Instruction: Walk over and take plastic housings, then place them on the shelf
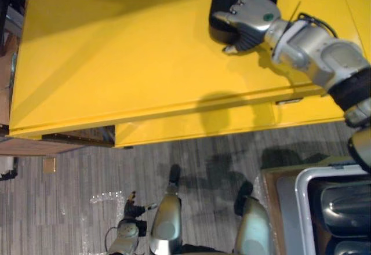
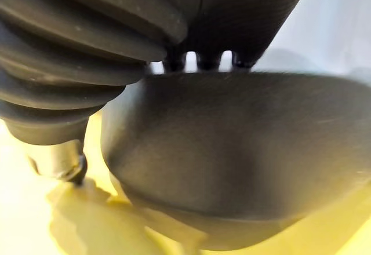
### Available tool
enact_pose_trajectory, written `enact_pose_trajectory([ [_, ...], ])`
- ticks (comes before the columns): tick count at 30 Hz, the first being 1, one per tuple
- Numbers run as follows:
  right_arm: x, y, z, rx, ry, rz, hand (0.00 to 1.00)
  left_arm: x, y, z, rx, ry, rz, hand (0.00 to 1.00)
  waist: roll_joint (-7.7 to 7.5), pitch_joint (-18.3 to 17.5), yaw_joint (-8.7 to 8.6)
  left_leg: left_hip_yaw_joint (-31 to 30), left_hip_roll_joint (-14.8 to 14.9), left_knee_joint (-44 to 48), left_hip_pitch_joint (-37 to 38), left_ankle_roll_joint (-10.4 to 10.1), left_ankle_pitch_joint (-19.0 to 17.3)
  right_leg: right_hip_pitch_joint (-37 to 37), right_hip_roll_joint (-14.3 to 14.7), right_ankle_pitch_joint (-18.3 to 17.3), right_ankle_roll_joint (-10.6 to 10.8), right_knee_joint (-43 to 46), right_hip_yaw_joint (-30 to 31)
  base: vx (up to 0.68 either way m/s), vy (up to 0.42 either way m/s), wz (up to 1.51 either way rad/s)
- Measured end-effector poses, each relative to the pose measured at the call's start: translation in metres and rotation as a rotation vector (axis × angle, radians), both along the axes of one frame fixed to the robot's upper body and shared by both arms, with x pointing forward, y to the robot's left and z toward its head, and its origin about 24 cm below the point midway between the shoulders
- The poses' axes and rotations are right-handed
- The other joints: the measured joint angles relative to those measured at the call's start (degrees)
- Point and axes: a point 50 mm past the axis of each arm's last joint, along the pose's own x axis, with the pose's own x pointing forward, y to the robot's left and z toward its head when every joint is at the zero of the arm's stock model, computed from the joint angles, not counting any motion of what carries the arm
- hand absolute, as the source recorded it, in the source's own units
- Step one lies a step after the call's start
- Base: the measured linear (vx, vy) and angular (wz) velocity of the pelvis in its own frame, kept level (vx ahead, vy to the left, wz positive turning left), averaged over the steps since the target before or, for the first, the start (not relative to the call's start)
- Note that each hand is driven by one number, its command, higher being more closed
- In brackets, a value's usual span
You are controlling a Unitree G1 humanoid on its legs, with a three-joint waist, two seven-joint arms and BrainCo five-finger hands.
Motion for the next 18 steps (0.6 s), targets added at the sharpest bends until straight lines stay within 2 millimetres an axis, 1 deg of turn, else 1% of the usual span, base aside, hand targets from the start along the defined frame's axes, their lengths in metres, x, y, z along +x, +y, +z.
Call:
enact_pose_trajectory([
  [2, -0.003, -0.008, 0.002, 0.045, -0.023, -0.005, 0.00, 0.000, 0.000, 0.000, 0.000, 0.000, 0.000, 0.00, 0.00, 0.00, 0.00, 0.06, 0.01, -0.01, 0.07, 0.00, 0.00, 0.01, 0.02, 0.01, 0.00, -0.05, 0.06, 0.00, -0.004, -0.02],
  [3, -0.008, -0.012, 0.004, 0.096, -0.062, 0.009, 0.00, 0.000, 0.000, 0.000, -0.001, 0.002, 0.001, 0.00, 0.00, 0.00, -0.10, 0.21, 0.04, -0.07, 0.17, 0.00, 0.00, 0.01, 0.08, 0.06, 0.03, -0.20, 0.18, 0.01, -0.009, -0.05],
  [5, -0.018, -0.011, 0.008, 0.158, -0.123, 0.059, 0.00, -0.001, 0.000, -0.001, 0.000, 0.006, 0.003, 0.00, 0.00, 0.00, -0.63, 0.44, 0.11, -0.23, 0.29, 0.00, 0.00, 0.01, 0.19, 0.19, 0.12, -0.48, 0.35, 0.01, -0.005, -0.07],
  [7, -0.041, 0.003, 0.021, 0.212, -0.251, 0.187, 0.00, -0.001, -0.001, -0.001, 0.000, 0.011, 0.006, 0.00, 0.00, 0.00, -1.90, 1.01, 0.37, -0.44, 0.43, 0.00, -0.01, 0.02, 0.64, 0.78, 0.17, -1.52, 0.70, 0.02, 0.000, -0.16],
  [8, -0.058, 0.013, 0.030, 0.235, -0.328, 0.272, 0.00, -0.001, -0.001, -0.001, -0.001, 0.012, 0.008, 0.00, -0.01, 0.00, -2.53, 1.65, 0.55, -0.88, 0.77, 0.00, -0.01, 0.02, 0.91, 1.15, 0.25, -2.17, 1.09, 0.03, 0.004, -0.21],
  [9, -0.066, 0.017, 0.034, 0.246, -0.366, 0.314, 0.00, -0.001, -0.002, -0.001, -0.002, 0.011, 0.008, 0.00, -0.01, 0.00, -2.70, 2.03, 0.58, -0.93, 0.91, 0.01, -0.04, 0.01, 1.04, 1.36, 0.31, -2.50, 1.48, 0.05, 0.013, -0.26],
  [11, -0.103, 0.035, 0.046, 0.285, -0.506, 0.489, 0.00, 0.002, -0.002, 0.000, -0.004, 0.004, 0.016, 0.00, -0.01, 0.00, -3.49, 3.43, 0.77, -0.93, 1.16, 0.18, -0.35, 0.01, 1.55, 2.28, 0.40, -3.98, 2.37, 0.04, 0.015, -0.27],
  [12, -0.110, 0.039, 0.046, 0.292, -0.527, 0.531, 0.00, 0.002, -0.002, 0.000, -0.003, 0.003, 0.017, 0.00, -0.01, 0.00, -3.66, 3.65, 0.82, -0.93, 1.21, 0.18, -0.39, 0.01, 1.71, 2.53, 0.45, -4.37, 2.69, 0.03, 0.015, -0.22],
  [13, -0.122, 0.047, 0.046, 0.305, -0.550, 0.598, 0.00, 0.004, -0.002, 0.001, -0.003, 0.000, 0.018, 0.00, -0.01, 0.00, -4.00, 4.03, 0.84, -0.92, 1.34, 0.23, -0.50, 0.01, 1.86, 2.73, 0.52, -4.73, 3.16, 0.03, 0.011, -0.25],
  [14, -0.135, 0.057, 0.042, 0.326, -0.558, 0.678, 0.00, 0.005, -0.002, 0.001, -0.002, -0.002, 0.019, 0.00, -0.01, 0.00, -4.07, 4.88, 0.96, -0.85, 1.80, 0.31, -0.85, 0.02, 2.09, 2.90, 0.56, -4.94, 3.65, 0.04, 0.011, -0.23],
  [16, -0.146, 0.069, 0.037, 0.361, -0.549, 0.769, 0.00, 0.006, -0.002, 0.002, 0.001, -0.006, 0.022, 0.00, -0.01, 0.00, -4.60, 5.07, 1.01, -0.67, 1.87, 0.35, -1.02, 0.02, 2.22, 2.92, 0.57, -5.01, 3.90, 0.02, -0.001, -0.12],
  [18, -0.151, 0.079, 0.033, 0.433, -0.508, 0.845, 0.00, 0.008, -0.003, 0.002, 0.003, -0.007, 0.021, 0.00, -0.01, 0.00, -4.94, 5.10, 1.18, -0.48, 1.85, 0.25, -1.16, 0.01, 2.41, 2.92, 0.57, -5.02, 4.05, 0.01, -0.003, -0.05],
])
